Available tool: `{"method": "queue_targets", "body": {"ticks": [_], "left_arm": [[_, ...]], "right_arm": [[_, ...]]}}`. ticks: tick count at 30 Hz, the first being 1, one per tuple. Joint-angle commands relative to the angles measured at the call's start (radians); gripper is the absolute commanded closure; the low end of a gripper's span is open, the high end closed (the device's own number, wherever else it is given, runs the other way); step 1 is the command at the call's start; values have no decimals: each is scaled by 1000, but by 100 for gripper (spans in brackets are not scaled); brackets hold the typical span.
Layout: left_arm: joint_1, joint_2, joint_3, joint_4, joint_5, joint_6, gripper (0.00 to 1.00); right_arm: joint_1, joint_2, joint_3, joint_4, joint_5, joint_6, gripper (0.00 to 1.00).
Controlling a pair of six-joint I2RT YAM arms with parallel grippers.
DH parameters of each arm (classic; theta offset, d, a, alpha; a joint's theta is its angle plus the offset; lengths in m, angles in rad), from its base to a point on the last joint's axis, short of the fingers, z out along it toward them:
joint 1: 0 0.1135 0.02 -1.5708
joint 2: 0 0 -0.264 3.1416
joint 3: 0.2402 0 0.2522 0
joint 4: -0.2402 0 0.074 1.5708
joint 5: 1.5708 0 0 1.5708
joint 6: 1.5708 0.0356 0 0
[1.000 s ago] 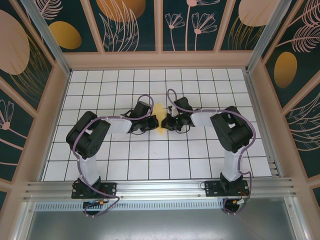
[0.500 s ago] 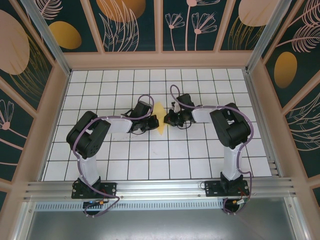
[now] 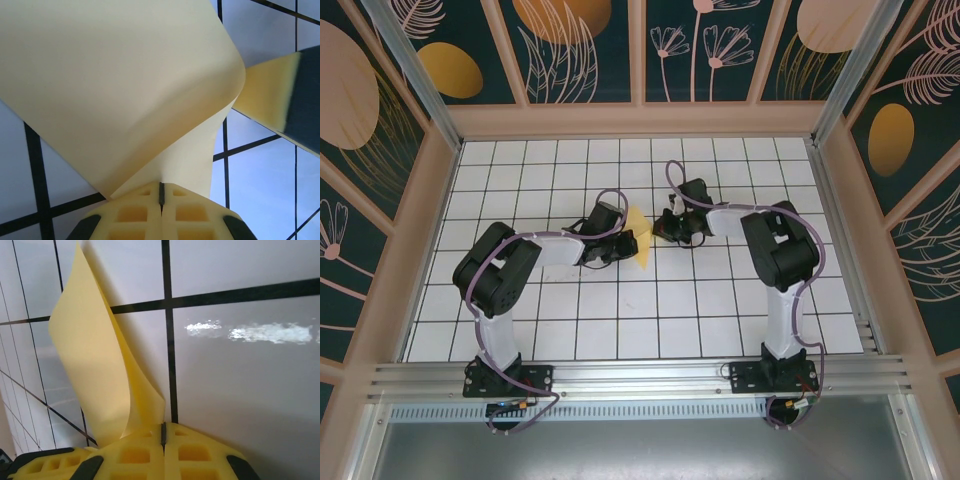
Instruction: Fold a paper plane with a square sheet of paper (pick it up from the middle)
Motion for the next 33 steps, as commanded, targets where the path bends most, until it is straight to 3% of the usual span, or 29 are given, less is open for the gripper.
{"method": "queue_targets", "body": {"ticks": [1,12,21,33], "left_arm": [[0,27,6,-67,-9,25,100],[1,22,7,-70,-17,25,100],[0,25,6,-74,-15,27,100],[1,32,4,-90,-3,37,100]], "right_arm": [[2,30,26,-27,25,-33,99],[6,-110,-27,20,-40,-75,98],[32,-48,-1,5,-76,-97,98],[4,56,89,-21,11,-92,98]]}}
